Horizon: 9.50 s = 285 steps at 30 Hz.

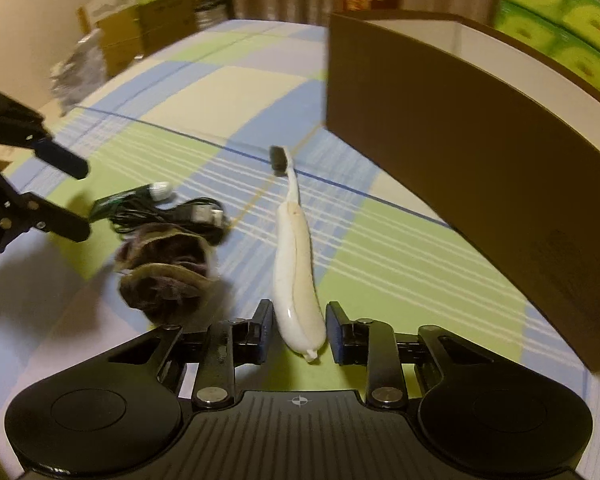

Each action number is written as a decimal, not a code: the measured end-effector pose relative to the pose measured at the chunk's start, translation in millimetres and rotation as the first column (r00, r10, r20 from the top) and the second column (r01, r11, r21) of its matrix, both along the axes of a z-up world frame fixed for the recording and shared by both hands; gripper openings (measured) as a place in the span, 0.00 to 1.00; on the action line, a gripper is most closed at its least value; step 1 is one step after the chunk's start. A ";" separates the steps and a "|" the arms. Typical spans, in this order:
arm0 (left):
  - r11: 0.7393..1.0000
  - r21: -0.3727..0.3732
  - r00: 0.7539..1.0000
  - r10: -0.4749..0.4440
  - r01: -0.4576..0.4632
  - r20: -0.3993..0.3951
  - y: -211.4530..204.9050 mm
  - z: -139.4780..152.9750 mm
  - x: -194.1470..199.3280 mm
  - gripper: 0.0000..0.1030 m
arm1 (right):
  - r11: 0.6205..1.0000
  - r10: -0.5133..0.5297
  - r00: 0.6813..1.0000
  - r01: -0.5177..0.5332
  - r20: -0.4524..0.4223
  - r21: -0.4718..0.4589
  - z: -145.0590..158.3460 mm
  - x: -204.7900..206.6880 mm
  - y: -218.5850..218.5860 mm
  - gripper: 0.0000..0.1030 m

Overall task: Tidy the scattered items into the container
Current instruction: 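Grasp the black cable with the left tool while the right tool grasps the white toothbrush, then carry the cable and toothbrush with both tools over into the brown box, then open both tools to release the cable and toothbrush inside the box, then move both tools back from the box toward the lip balm and hair tie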

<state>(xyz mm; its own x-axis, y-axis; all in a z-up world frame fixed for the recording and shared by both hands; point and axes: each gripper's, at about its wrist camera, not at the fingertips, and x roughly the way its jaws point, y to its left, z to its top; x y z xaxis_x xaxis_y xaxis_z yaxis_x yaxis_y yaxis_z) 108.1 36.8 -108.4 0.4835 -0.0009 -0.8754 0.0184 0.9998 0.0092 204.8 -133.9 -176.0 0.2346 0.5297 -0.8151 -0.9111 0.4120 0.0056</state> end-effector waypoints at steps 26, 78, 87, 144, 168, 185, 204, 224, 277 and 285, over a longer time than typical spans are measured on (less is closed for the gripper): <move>0.942 0.017 0.942 -0.333 0.334 -0.036 -30.7 -30.0 60.2 0.16 | 0.975 -0.220 0.973 0.219 -0.072 -0.025 10.8 -3.9 -64.2 0.25; 0.993 -0.083 0.997 0.081 -0.079 0.022 -40.1 24.4 2.1 0.11 | 0.959 -0.261 0.949 0.276 -0.177 0.063 44.8 -17.1 -75.0 0.17; 0.996 -0.077 0.995 0.062 -0.055 0.085 -46.2 50.6 0.0 0.11 | 0.958 -0.257 0.951 0.274 -0.169 0.086 62.4 -18.6 -86.2 0.17; 0.991 0.009 0.959 -0.135 0.137 0.248 -59.3 111.6 260.9 0.11 | 0.703 -0.686 0.717 0.697 -0.122 0.142 113.8 215.5 -57.4 0.17; 0.987 0.018 0.982 -0.161 0.160 0.094 -49.6 38.2 343.6 0.11 | 0.721 -0.691 0.723 0.690 0.011 -0.067 66.9 269.2 -16.9 0.17; 0.984 0.045 0.984 -0.175 0.173 0.029 -56.5 8.8 367.1 0.11 | 0.747 -0.656 0.754 0.653 0.022 -0.121 55.5 278.3 -11.2 0.17; 0.987 0.062 0.988 -0.153 0.151 0.034 -51.2 24.7 355.9 0.41 | 0.831 -0.553 0.832 0.547 -0.046 -0.097 66.6 249.1 -5.7 0.74; 0.987 0.044 0.985 -0.155 0.152 0.075 -66.6 60.2 317.5 0.75 | 0.830 -0.556 0.831 0.555 -0.016 -0.053 90.0 211.5 -19.0 0.89; 1.000 0.001 0.979 0.001 -0.001 0.204 -44.1 131.2 111.4 0.85 | 0.849 -0.518 0.855 0.512 0.018 0.129 160.9 68.2 -45.8 0.94; 0.997 -0.037 0.982 0.075 -0.070 0.174 -22.8 116.1 61.3 0.85 | 0.869 -0.475 0.880 0.470 -0.006 0.156 144.7 37.8 -45.0 0.94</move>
<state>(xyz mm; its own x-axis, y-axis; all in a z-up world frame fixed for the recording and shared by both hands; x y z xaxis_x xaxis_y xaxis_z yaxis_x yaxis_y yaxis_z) 169.4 13.9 7.7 0.6289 0.0141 -0.7774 -0.0535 0.9983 -0.0251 242.6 -178.9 -31.3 0.5119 0.4632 -0.7235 -0.6085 0.7900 0.0752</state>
